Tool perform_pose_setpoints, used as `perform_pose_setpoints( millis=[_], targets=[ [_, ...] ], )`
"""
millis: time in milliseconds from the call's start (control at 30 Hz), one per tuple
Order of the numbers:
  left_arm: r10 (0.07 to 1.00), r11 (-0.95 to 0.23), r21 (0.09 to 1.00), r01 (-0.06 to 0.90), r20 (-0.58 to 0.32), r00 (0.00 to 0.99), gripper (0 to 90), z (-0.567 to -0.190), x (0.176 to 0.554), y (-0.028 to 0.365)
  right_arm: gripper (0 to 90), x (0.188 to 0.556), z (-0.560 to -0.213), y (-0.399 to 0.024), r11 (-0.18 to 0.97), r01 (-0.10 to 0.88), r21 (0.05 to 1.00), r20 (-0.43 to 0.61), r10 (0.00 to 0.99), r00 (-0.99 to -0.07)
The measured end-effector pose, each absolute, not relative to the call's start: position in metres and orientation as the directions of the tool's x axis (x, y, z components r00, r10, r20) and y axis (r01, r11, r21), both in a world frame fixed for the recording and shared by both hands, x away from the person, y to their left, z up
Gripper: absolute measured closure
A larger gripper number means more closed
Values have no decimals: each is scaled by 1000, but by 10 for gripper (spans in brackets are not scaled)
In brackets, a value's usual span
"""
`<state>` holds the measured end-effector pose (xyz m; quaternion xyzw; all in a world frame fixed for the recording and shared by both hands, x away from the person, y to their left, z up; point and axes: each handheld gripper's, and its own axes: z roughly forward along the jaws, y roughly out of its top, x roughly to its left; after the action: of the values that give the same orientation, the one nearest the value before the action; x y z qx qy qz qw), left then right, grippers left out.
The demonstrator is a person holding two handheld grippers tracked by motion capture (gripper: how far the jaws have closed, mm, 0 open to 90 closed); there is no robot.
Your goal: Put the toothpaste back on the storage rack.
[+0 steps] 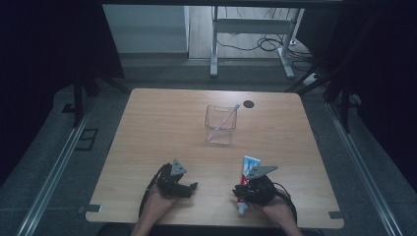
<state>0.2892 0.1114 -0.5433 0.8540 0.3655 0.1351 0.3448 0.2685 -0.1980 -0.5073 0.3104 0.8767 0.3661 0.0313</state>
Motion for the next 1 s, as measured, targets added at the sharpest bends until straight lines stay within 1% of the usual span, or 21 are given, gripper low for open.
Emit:
perform_pose_setpoints(
  millis=[433, 800, 1000],
  targets=[
    [717, -495, 687, 531, -21, 696, 143, -543, 289, 111, 777, 270, -508, -204, 556, 553, 620, 186, 580, -793],
    [718, -495, 687, 531, -21, 696, 144, -543, 289, 111, 772, 271, -508, -224, 552, 582, 598, 189, 608, -771],
    [717, -495, 687, 531, -21, 696, 144, -543, 289, 111, 761, 271, -507, -240, 534, 605, 590, 184, 641, -745]
  ],
)
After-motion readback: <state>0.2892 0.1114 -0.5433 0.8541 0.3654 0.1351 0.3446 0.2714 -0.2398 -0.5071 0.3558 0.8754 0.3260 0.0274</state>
